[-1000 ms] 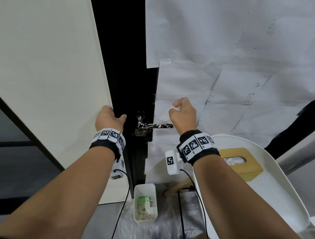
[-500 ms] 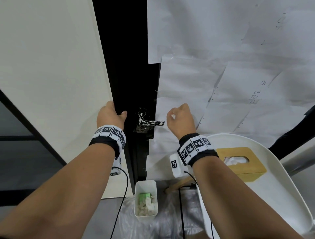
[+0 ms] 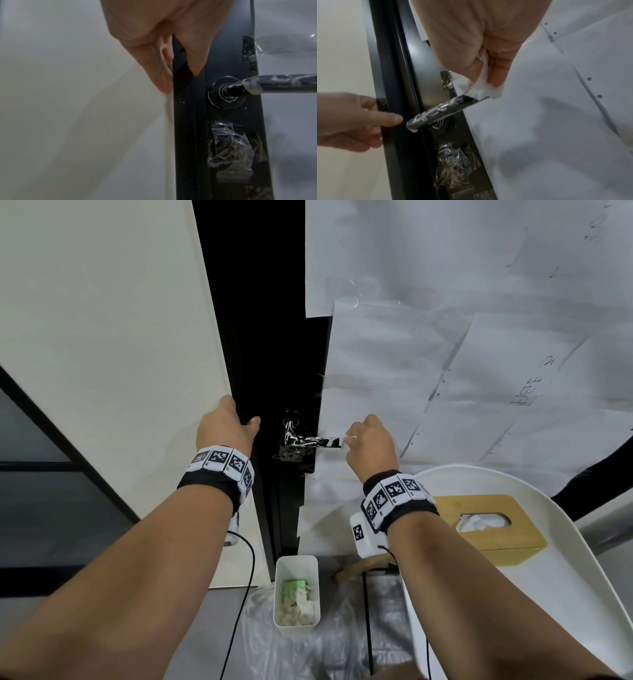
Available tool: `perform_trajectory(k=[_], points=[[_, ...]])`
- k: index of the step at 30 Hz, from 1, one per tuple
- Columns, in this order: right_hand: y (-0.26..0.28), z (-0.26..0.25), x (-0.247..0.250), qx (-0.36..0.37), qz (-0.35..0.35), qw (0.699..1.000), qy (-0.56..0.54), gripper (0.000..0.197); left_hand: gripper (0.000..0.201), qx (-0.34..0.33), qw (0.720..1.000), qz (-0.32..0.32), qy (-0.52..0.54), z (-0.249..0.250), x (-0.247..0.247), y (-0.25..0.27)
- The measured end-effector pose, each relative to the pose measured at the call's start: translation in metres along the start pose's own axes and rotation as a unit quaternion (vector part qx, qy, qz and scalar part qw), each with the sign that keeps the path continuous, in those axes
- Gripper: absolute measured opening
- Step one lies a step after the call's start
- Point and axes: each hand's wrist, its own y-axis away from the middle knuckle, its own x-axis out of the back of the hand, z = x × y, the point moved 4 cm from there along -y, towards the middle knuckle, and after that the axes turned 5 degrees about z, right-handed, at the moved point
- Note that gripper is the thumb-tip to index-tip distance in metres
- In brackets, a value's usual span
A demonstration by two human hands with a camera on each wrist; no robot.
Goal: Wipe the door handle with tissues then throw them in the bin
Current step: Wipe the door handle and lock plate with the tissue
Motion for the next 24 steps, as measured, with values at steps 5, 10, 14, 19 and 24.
perform_trajectory(k=[5, 10, 14, 19, 24], points=[[-0.001, -0.005, 0.003, 0.028, 0.022, 0.999, -0.003, 0.02, 0.036, -0.004, 1.0, 0.002, 0.007, -0.001, -0.002, 0.001], [0.006, 0.0, -0.006, 0.04, 0.016, 0.999, 0.022, 0.02, 0.037, 0.0, 1.0, 0.003, 0.007, -0.001, -0.004, 0.0], [-0.003, 0.014, 0.002, -0.044, 0.029, 0.998, -0.039, 0.017, 0.036, 0.0, 1.0, 0.006, 0.008, 0.0, -0.004, 0.0], [0.003, -0.001, -0.004, 0.045, 0.017, 0.999, 0.019, 0.019, 0.034, 0.003, 1.0, 0.007, 0.017, -0.002, -0.006, 0.002], [0.001, 0.018, -0.003, -0.03, 0.02, 0.999, -0.028, 0.024, 0.034, -0.003, 1.0, 0.007, 0.011, -0.002, -0.006, 0.002]])
